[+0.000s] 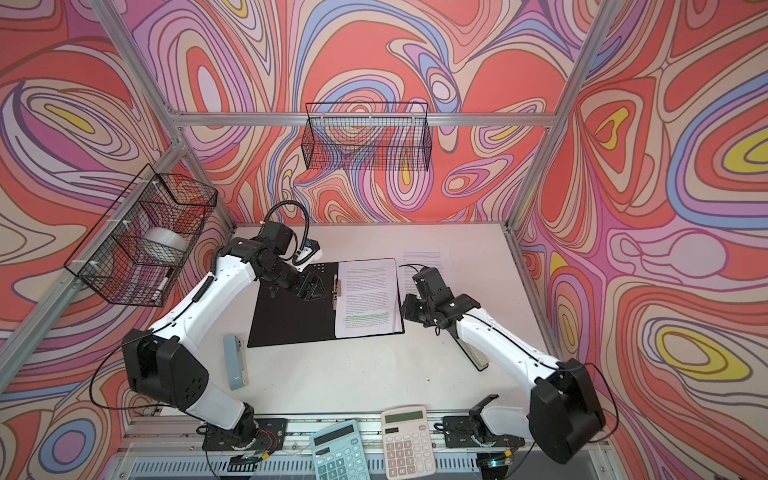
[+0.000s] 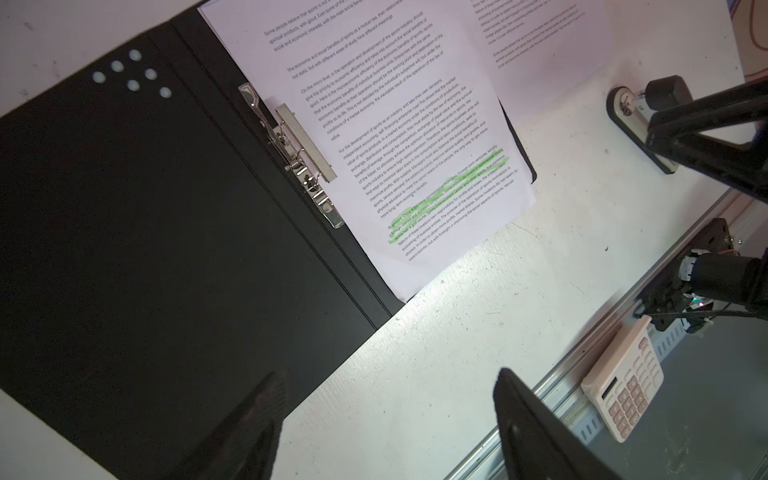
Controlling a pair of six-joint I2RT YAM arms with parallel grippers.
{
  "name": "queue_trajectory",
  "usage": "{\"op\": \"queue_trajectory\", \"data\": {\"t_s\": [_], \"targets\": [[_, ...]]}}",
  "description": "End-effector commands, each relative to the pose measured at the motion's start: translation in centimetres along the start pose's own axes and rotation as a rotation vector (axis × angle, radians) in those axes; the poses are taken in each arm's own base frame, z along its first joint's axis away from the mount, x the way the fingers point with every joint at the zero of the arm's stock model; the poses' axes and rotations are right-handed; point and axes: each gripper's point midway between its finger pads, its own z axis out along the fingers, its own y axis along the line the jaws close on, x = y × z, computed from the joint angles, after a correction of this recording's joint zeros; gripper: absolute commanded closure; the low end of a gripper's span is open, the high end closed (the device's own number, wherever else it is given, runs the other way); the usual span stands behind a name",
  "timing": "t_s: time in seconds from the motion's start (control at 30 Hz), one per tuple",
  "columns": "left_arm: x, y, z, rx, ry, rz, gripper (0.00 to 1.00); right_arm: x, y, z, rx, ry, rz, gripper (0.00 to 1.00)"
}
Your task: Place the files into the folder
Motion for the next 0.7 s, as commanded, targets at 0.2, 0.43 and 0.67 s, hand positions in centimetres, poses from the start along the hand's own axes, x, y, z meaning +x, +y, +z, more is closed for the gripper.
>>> {"op": "queue_trajectory", "data": {"t_s": [0.2,0.43,0.67], "targets": [[-2.5,-1.7,2.3,0.092,0.02,-0.004,0.22,4.2,-2.2,0.3,0.121,-0.007,-0.095,0.6],[-3.4,-1.8,2.4,0.077,-0.018,0.003,0.22,6.1,-1.3,1.7,0.162,-0.01,-0.184,0.58],[-3.6,-1.6,2.4,0.065,-0.045,-0.005,0.22,6.8,-0.4,4.3,0.187,-0.029,-0.235,0.58]]}}
